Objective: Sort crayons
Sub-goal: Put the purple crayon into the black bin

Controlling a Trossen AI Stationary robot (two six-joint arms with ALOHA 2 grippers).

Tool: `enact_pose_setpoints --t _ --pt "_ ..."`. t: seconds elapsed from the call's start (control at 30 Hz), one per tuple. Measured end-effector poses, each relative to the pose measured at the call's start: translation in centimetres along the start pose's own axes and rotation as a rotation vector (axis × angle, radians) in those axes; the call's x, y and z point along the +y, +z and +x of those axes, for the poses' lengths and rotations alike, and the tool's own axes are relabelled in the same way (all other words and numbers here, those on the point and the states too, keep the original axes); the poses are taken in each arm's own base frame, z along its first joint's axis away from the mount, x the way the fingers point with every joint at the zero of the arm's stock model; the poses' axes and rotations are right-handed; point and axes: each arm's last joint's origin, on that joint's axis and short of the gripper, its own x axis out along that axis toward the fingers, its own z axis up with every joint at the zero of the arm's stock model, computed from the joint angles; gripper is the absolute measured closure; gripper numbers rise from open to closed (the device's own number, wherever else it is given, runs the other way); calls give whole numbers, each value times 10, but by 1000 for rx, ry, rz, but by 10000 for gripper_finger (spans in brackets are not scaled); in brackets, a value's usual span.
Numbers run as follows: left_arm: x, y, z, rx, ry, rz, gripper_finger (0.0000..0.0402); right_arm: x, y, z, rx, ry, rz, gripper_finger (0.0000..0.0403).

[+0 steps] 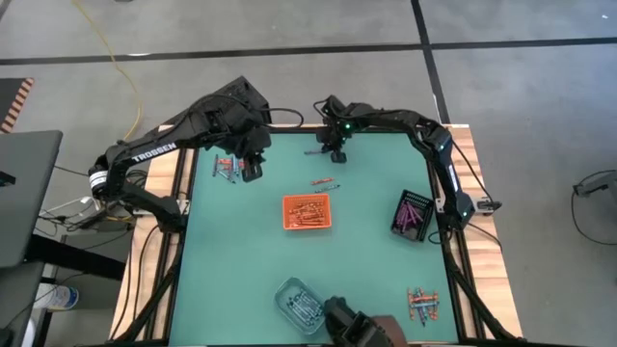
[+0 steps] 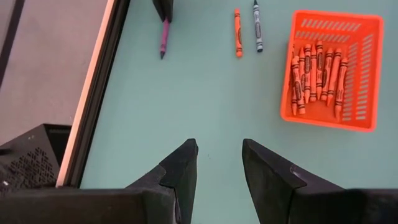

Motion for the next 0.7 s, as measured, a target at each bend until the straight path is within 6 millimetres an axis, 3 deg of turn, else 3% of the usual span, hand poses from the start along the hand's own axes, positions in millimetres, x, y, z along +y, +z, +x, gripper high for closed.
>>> enact_pose_setpoints --t 0.27,0.5,0.7 --pt "-7 0 0 21 11 1 284 19 18 -19 5 22 -24 401" --pt "-15 0 0 33 9 10 284 43 36 -61 23 48 -42 402" --pt "-26 2 -1 32 -16 46 284 78 51 -99 79 95 -73 402"
